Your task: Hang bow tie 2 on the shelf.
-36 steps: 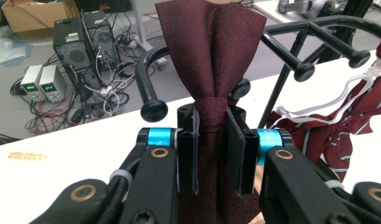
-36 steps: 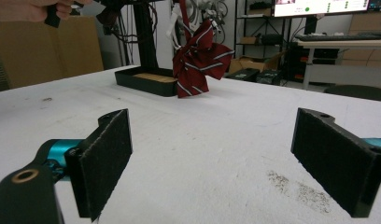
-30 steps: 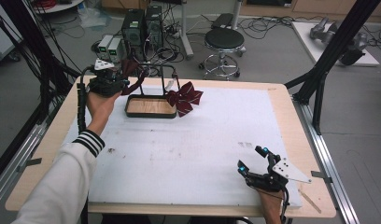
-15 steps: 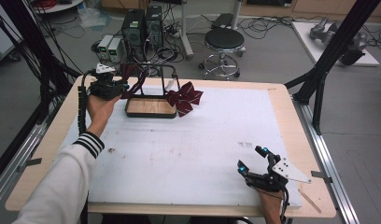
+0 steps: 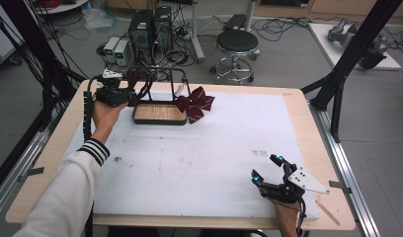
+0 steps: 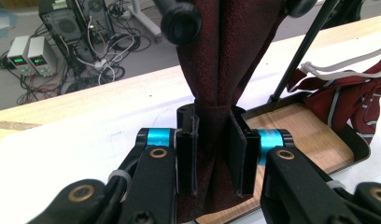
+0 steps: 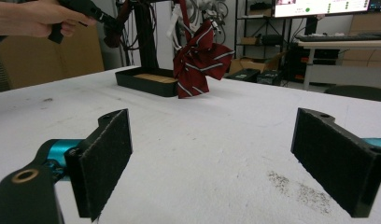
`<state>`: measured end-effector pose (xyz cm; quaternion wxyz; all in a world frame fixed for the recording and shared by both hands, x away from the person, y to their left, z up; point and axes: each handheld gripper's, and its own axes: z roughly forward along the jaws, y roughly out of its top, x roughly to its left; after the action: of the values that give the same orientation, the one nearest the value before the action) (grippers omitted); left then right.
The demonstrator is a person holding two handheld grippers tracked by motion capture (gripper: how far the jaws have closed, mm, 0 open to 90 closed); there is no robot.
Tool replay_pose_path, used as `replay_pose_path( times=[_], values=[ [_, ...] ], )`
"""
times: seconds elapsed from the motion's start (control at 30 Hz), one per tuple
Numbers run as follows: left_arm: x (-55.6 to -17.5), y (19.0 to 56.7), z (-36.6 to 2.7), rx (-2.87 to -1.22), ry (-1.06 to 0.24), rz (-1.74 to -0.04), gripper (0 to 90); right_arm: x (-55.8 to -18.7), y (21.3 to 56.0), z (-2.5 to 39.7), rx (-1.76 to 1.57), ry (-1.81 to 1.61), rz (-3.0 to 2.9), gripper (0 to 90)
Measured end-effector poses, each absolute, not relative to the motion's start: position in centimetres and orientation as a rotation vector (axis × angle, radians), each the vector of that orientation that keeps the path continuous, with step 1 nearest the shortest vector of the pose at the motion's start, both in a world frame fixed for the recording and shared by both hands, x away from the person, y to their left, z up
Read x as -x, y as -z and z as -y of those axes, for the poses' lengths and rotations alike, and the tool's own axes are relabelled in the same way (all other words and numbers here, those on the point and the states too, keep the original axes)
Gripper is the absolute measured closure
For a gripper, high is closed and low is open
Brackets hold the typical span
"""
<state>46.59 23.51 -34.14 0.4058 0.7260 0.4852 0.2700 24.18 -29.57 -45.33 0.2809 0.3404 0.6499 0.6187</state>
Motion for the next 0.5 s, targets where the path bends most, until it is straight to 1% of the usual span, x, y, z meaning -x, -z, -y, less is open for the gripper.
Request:
replay_pose_path(
  times=[0.27,0.37,0.43,0.5],
  values=[
    [-46.96,34.60,-23.79,-1.850,-0.679,-1.231,74.7,-24.07,45.34,29.56,-0.918,-1.661,-1.738,11.6],
    [-47.00,34.78,-23.93,-1.854,-0.665,-1.227,73.3,-24.06,45.35,29.57,-0.911,-1.662,-1.736,11.6],
    [-47.04,34.83,-24.15,-1.844,-0.649,-1.212,68.0,-24.06,45.35,29.58,-0.912,-1.661,-1.737,11.6],
    [-47.03,34.86,-24.20,-1.845,-0.659,-1.209,58.1,-24.00,45.36,29.58,-0.914,-1.663,-1.736,11.6]
  ],
)
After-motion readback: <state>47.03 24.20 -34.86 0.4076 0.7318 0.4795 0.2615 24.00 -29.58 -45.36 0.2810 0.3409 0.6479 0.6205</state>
